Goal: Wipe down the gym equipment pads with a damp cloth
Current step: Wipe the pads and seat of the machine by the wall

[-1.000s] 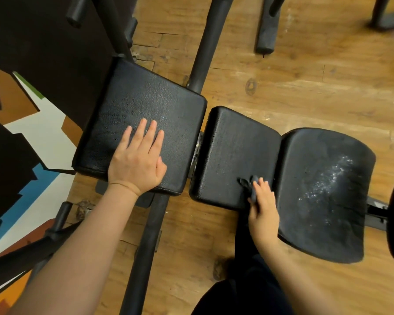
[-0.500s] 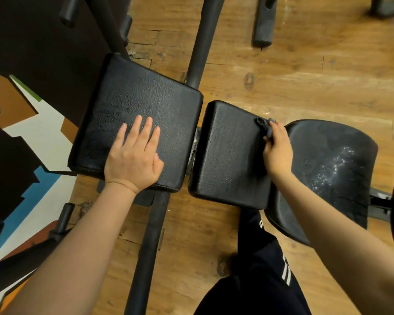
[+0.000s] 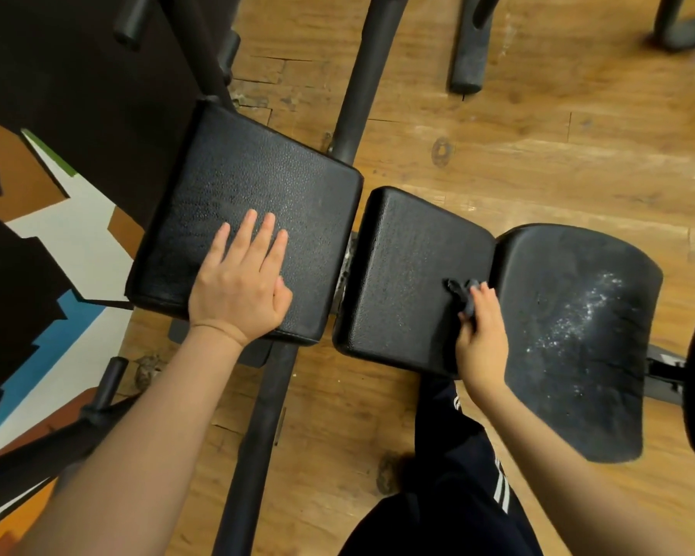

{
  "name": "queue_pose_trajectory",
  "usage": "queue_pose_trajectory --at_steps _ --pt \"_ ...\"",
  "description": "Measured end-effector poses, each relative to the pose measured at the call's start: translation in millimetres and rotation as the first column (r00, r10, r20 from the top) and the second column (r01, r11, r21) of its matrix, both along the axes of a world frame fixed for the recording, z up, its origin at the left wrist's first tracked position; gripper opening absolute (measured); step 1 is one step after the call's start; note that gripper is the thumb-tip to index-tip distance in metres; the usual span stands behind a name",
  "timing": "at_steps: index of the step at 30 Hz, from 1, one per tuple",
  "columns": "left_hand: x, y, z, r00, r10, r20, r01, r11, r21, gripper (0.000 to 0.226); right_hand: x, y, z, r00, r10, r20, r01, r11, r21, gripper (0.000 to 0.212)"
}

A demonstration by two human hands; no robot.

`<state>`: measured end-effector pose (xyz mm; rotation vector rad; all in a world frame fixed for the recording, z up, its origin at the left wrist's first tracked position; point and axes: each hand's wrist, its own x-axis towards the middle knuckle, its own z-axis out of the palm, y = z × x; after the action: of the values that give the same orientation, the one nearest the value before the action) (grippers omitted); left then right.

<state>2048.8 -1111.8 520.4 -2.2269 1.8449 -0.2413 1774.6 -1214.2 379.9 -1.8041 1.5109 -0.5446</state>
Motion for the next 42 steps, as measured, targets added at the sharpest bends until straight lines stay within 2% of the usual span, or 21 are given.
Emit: queue_pose_trajectory --at_steps 5,9,15,18,20,22,24,27,32,37,40,42 --pt "1.0 0.7 -1.4 1.000 0.003 0.000 -0.003 1.000 0.001 0.058 40.8 -75.1 15.4 0.995 -0.087 -0.053 0.089 0.995 0.037 0.046" --pt "0.8 1.1 -1.5 1.000 0.006 0.017 -0.006 1.000 0.009 0.057 75.6 -74.2 24.1 0.983 -0.170 -0.072 0.171 0.985 0.003 0.048" --pt "0.7 0.3 -0.3 1.000 0.008 0.019 -0.009 1.000 0.016 0.056 116.6 -58.1 45.2 0.998 0.069 0.013 -0.067 0.994 -0.090 0.047" --pt "-0.5 -0.4 0.5 1.000 0.012 0.017 -0.013 1.000 0.027 0.057 101.2 -62.4 42.5 0.968 0.248 0.043 -0.240 0.960 -0.141 0.047" --pt "-0.9 -0.3 0.3 1.000 0.011 0.008 -0.012 1.000 0.027 0.057 72.2 -70.9 29.1 0.954 0.299 0.028 -0.292 0.947 -0.137 0.048" --pt "-1.4 0.0 0.6 1.000 0.012 0.005 -0.012 1.000 0.020 0.057 42.0 -77.5 19.5 0.979 0.205 0.008 -0.204 0.977 -0.053 0.049" --pt "-1.0 0.1 0.7 1.000 0.017 0.006 -0.017 1.000 0.015 0.057 31.3 -78.0 18.8 0.999 0.033 -0.010 -0.033 0.998 0.045 0.048" --pt "-0.3 -0.2 0.1 1.000 0.016 0.006 -0.016 1.000 0.011 0.058 61.5 -72.6 30.6 0.993 -0.111 -0.041 0.114 0.992 0.061 0.046" --pt "0.0 -0.7 0.3 1.000 0.025 0.006 -0.025 1.000 0.019 0.057 138.1 -55.4 58.3 0.988 0.132 0.076 -0.126 0.989 -0.081 0.046" --pt "-1.3 -0.3 1.2 1.000 0.023 -0.001 -0.023 0.999 0.024 0.058 100.7 -61.8 41.8 0.946 0.322 0.047 -0.310 0.935 -0.172 0.047" --pt "-0.8 -0.9 0.7 1.000 0.019 0.000 -0.019 1.000 0.013 0.057 52.4 -72.4 23.0 0.993 0.116 0.036 -0.114 0.993 -0.041 0.048" --pt "-0.1 -0.6 0.6 1.000 0.015 0.003 -0.015 1.000 0.003 0.057 40.0 -74.4 21.5 1.000 -0.023 -0.011 0.024 0.999 0.049 0.047"
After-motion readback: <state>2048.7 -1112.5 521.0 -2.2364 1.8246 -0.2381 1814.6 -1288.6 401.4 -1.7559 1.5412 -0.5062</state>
